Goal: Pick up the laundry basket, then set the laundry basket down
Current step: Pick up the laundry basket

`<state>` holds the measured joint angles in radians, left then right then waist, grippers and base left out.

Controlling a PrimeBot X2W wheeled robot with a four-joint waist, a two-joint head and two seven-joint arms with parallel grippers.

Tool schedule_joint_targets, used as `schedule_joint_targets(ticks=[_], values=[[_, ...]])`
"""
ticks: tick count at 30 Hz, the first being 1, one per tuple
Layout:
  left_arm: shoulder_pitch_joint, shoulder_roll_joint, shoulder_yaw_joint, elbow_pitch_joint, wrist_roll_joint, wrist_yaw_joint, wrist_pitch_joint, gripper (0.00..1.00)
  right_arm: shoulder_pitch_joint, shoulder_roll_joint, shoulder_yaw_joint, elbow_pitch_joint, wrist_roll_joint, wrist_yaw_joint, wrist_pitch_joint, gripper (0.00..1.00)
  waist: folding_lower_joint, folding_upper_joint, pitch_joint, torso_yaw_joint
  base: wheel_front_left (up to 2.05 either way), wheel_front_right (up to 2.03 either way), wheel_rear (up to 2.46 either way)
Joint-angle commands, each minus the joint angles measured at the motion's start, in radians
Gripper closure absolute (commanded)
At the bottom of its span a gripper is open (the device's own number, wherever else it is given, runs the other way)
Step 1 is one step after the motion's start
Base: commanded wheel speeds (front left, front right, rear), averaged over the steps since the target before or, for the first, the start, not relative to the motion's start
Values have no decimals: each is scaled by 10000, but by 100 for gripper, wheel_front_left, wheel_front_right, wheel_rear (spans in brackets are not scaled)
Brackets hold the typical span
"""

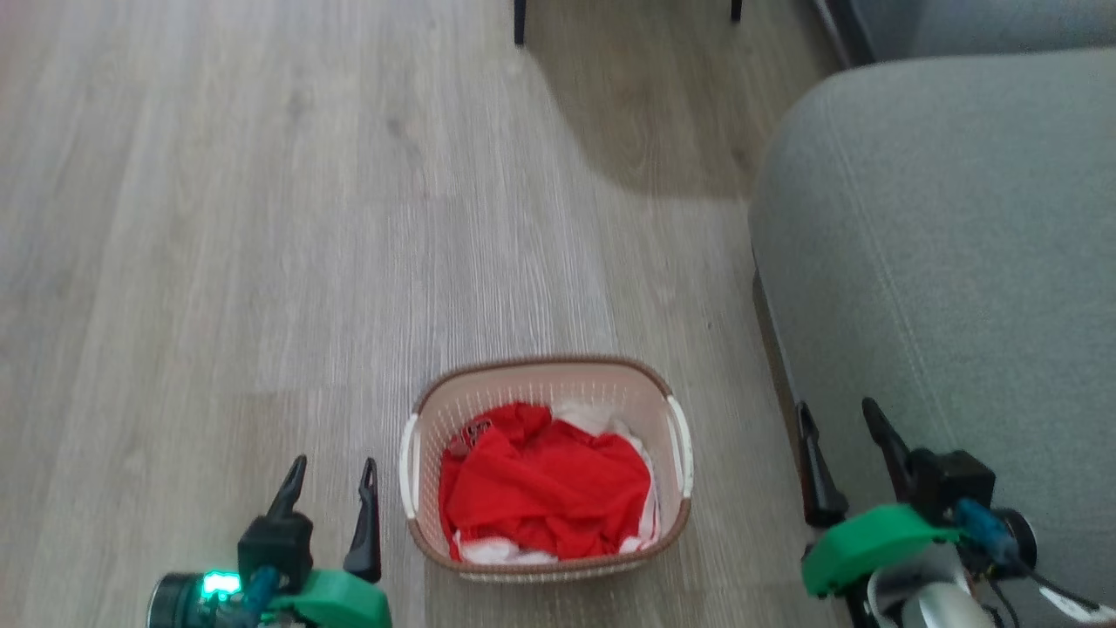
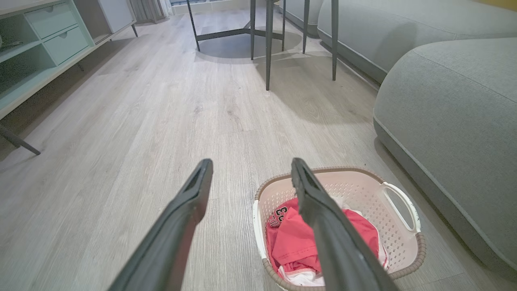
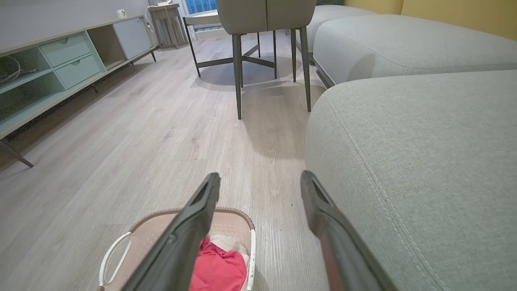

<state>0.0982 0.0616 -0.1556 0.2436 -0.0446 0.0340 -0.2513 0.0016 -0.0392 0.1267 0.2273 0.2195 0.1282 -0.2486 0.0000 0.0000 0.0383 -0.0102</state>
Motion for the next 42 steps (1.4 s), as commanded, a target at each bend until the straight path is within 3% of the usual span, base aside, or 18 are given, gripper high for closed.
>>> schedule_joint_targets(ticks=[1, 19, 42], values=[[-686, -23, 310, -220, -51, -36, -105, 0, -648, -110, 199, -209, -61, 25, -132, 0, 0, 0, 368, -57, 0, 0, 0], [-3077, -89, 530, 1420, -307, -141, -105, 0, -3262, -110, 217, 1310, -253, 25, -132, 0, 0, 0, 3559, -194, 0, 0, 0], [-6735, -113, 465, 4664, -608, -305, -105, 0, -6609, -110, 1303, 4110, 210, 25, -132, 0, 0, 0, 7608, 64, 0, 0, 0]])
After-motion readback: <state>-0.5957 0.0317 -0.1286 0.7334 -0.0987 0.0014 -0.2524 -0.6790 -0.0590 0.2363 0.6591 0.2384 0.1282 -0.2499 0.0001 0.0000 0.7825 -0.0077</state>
